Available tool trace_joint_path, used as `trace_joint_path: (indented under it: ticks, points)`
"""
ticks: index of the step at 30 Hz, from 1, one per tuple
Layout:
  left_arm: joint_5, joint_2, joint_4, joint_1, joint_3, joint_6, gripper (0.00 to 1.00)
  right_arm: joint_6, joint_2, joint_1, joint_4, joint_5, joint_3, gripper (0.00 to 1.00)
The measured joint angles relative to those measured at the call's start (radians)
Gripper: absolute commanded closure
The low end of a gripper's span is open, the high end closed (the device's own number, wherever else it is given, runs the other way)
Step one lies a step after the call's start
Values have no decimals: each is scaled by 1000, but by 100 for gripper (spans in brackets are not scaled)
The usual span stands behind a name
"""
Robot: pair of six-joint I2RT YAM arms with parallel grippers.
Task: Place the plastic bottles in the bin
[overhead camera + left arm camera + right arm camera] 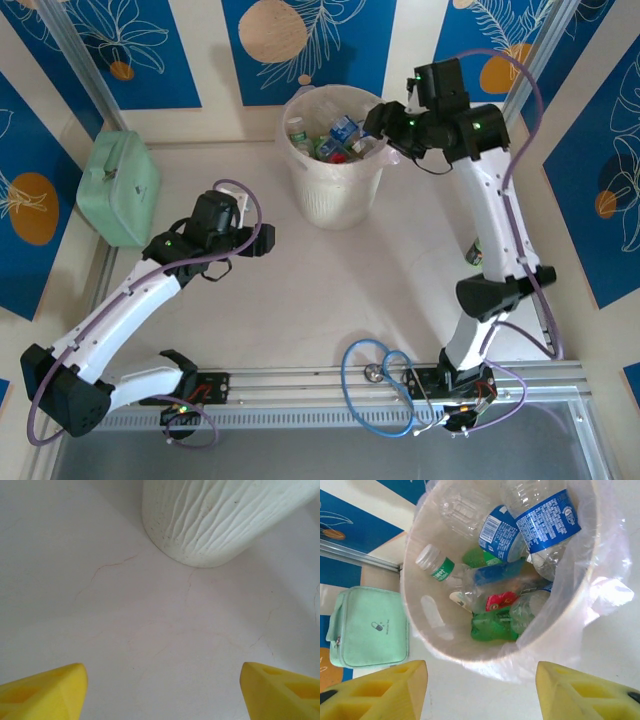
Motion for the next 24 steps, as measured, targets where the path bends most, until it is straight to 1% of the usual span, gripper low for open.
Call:
trace_joint_path:
  ticks: [2,3,6,8,10,12,14,15,18,21,24]
  points:
    - [-7,0,0,2,0,0,17,-19,-82,26,32,48,-90,35]
    - [-17,-1,0,3,1,1,14,-32,-134,45,53,82,-154,32]
    - [-71,-12,4,5,12,13,6,-79,-317,98,144,181,-406,15]
    - [-129,-30,24,6,13,26,4,-103,-448,105,198,219,-593,14]
    - [-215,-54,69,8,5,53,0,-121,-575,74,238,256,-782,13]
    - [-307,-79,145,9,-31,94,0,-133,-684,35,277,296,-958,13]
    - [-418,-94,244,11,-103,130,0,-132,-787,3,316,350,-1134,11]
    - [-474,-96,299,13,-151,151,0,-139,-844,-13,335,375,-1236,1]
    - [-602,-69,465,29,-312,213,0,-188,-995,-49,399,418,-1498,1]
    - [-686,-18,597,64,-435,270,0,-247,-1080,-55,489,466,-1659,1]
    - [-719,29,680,111,-482,309,0,-307,-1072,-58,623,533,-1744,1]
